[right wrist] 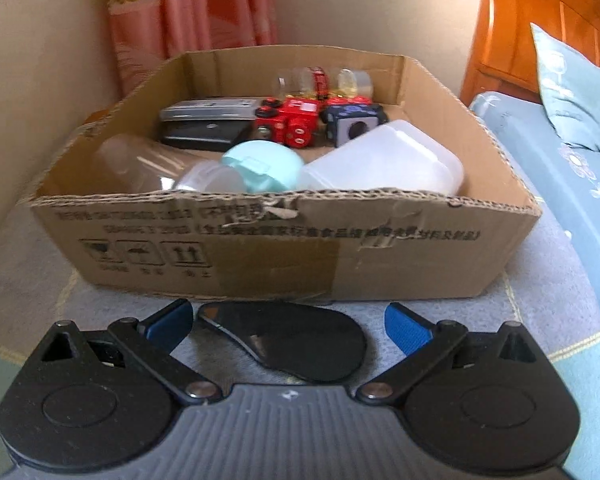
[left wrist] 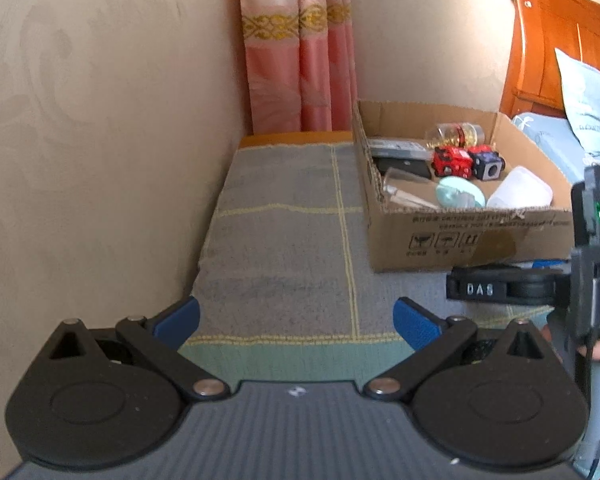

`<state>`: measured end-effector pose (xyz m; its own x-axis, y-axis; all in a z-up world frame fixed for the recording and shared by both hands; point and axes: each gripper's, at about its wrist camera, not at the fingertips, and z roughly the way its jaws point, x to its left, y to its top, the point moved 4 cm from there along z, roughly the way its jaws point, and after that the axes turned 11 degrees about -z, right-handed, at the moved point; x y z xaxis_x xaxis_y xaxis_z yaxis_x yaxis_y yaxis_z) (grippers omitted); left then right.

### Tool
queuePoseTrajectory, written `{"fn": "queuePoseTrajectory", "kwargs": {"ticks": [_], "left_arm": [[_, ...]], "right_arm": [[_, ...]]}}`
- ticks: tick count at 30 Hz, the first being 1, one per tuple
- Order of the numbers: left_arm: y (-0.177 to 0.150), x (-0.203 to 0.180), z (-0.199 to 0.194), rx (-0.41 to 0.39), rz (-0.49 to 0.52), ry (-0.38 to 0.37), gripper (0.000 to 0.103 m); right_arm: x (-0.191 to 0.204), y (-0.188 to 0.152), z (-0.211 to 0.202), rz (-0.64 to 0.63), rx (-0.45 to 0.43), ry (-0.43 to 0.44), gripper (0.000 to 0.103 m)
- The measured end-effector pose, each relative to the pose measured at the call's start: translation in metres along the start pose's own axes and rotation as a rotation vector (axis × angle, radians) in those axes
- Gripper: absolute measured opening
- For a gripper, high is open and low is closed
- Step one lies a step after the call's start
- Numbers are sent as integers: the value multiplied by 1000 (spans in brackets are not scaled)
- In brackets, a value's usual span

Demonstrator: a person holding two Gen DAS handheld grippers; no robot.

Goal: Organize rigid objects
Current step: 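Move the left tool to the grey cat figurine while the right tool approaches the black oval case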

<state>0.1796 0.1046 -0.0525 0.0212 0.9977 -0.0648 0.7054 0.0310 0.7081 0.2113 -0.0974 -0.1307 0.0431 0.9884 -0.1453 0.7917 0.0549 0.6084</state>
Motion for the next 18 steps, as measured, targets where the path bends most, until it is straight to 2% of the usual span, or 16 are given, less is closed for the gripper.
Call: {"fn": "queuePoseTrajectory", "kwargs": {"ticks": [6, 18], "left_arm": [[-6, -10, 3, 26, 22, -29, 102], [-24, -41, 9, 75, 96, -115, 102]], "right_arm": [[-13, -7, 3, 1, 12, -22, 103], [-57, -22, -4, -53, 72, 30, 103]]}}
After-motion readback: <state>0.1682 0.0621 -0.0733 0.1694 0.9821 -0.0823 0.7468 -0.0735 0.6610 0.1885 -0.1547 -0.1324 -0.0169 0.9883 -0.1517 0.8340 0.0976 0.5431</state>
